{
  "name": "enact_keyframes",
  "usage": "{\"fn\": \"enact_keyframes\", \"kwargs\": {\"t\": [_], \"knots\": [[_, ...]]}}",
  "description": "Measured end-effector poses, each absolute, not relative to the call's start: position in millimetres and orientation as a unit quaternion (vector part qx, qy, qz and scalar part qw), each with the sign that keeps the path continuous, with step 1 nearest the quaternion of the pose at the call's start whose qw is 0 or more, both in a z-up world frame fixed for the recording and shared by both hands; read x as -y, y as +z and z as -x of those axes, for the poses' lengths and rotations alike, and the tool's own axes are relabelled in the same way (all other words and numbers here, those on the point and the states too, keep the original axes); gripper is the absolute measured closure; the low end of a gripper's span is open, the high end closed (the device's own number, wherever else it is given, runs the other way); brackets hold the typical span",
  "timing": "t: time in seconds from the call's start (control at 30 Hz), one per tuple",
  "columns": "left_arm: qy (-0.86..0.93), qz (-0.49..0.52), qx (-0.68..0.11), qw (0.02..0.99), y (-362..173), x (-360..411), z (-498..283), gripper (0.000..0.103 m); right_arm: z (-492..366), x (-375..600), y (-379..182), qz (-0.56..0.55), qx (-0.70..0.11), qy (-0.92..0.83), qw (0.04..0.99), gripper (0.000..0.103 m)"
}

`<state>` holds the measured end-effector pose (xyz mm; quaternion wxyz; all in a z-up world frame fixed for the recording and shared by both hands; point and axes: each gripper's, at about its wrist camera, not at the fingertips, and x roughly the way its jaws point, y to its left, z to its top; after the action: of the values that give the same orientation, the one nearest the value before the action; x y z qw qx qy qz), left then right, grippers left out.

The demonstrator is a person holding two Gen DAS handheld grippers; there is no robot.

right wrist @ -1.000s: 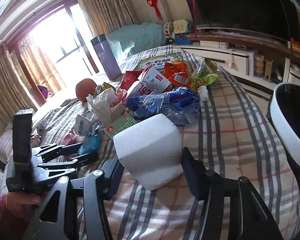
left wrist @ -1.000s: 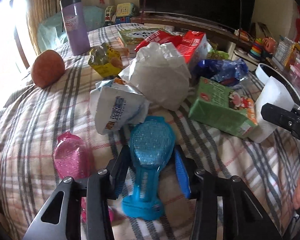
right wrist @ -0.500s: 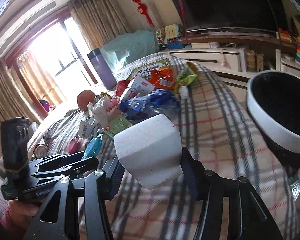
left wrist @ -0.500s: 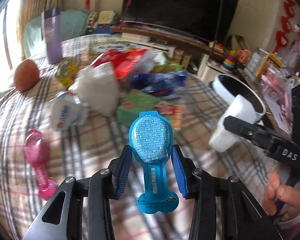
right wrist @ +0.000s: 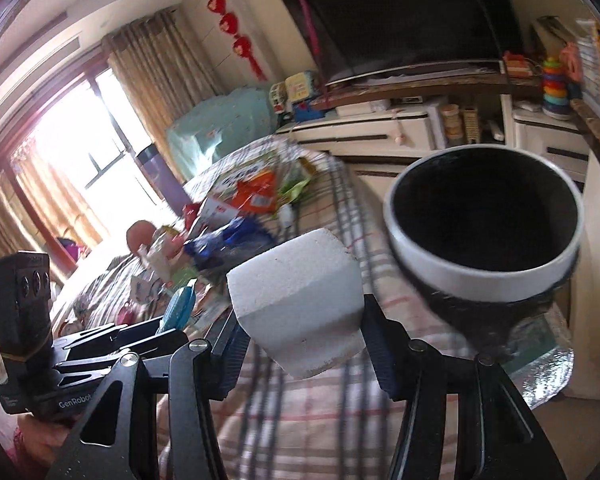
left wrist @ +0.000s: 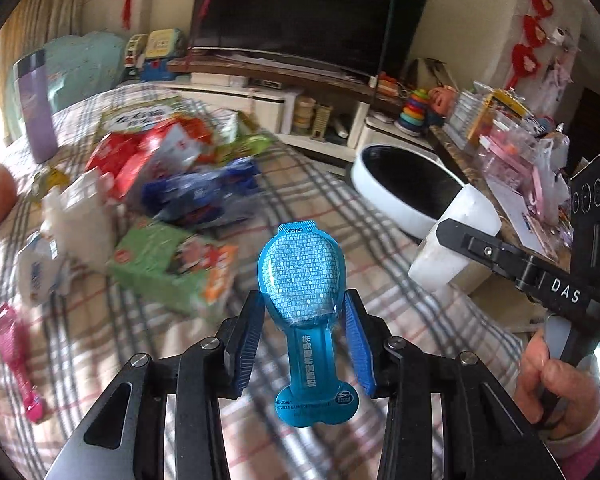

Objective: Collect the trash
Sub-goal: 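Carry both items over the bin and open both tools to drop them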

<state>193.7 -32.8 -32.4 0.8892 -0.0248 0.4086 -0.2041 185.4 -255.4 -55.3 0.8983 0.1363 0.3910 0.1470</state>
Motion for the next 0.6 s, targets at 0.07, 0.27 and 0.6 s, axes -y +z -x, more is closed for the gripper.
{"fn": "enact_keyframes", "kwargs": {"t": [0.07,0.27,0.6], "knots": [[-0.212,0.020,-0.407,0.888,-32,41,-200,0.064,-186,266,-52,-0.139,-0.387,0.137,0.901,0.049],[-0.234,0.009,-0.400,0.886,-26,67,-218,0.064,-187,300,-42,-0.151,-0.374,0.107,0.909,0.049],[-0.259,-0.011,-0.385,0.886,-18,112,-254,0.064,-197,343,-31,-0.163,-0.358,0.069,0.917,0.049]]}}
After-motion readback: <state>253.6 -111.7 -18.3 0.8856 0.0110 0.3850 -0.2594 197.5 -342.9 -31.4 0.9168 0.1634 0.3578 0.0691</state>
